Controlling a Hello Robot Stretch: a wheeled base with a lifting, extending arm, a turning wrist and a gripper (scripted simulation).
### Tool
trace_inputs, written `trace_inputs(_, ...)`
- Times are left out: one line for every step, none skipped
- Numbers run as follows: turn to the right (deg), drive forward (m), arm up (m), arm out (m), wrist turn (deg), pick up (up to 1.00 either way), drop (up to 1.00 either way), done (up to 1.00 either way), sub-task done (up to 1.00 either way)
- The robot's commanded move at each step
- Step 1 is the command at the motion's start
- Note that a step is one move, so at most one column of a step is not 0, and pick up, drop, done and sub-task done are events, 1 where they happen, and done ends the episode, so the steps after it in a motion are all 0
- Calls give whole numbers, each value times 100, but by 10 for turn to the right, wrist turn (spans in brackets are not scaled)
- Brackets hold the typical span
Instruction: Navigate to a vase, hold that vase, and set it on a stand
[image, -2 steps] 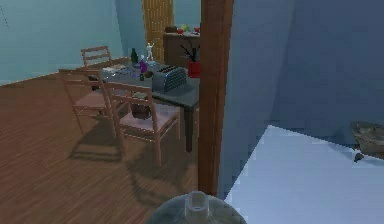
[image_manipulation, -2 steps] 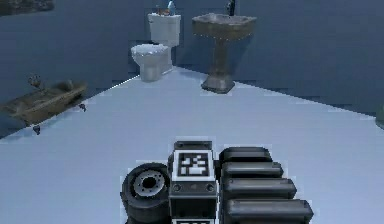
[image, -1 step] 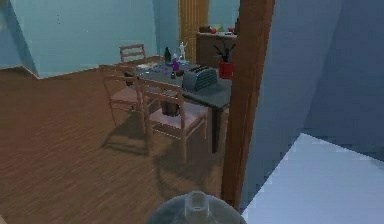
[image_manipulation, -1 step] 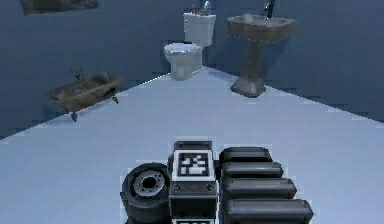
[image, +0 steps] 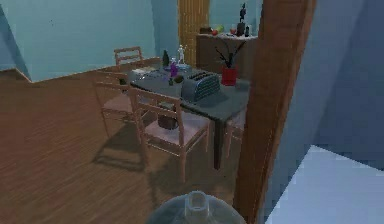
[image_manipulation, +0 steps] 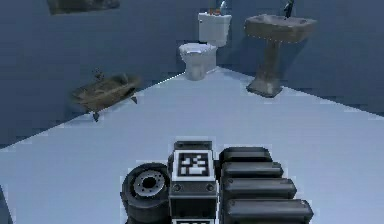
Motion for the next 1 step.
trace_inputs(-390, 0, 0, 0, 0, 0, 0, 0, 0)
